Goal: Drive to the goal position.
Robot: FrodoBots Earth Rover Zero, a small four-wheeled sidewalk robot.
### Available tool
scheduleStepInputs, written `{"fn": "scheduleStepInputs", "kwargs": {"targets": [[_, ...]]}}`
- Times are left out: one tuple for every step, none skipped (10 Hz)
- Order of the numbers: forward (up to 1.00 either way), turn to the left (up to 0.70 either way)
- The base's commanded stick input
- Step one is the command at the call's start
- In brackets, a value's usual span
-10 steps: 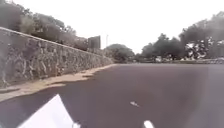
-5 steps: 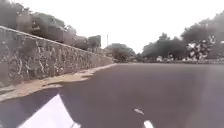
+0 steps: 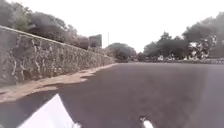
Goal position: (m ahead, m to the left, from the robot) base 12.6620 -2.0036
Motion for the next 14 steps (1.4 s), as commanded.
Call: {"fn": "scheduleStepInputs", "kwargs": {"targets": [[0.5,0.0],[0.5,0.0],[0.5,0.0],[0.5,0.0],[0.5,0.0],[0.5,0.0],[0.5,0.0],[0.5,0.0],[0.5,0.0],[0.5,0.0],[0.5,0.0],[0.5,0.0],[0.5,0.0],[0.5,0.0]]}}
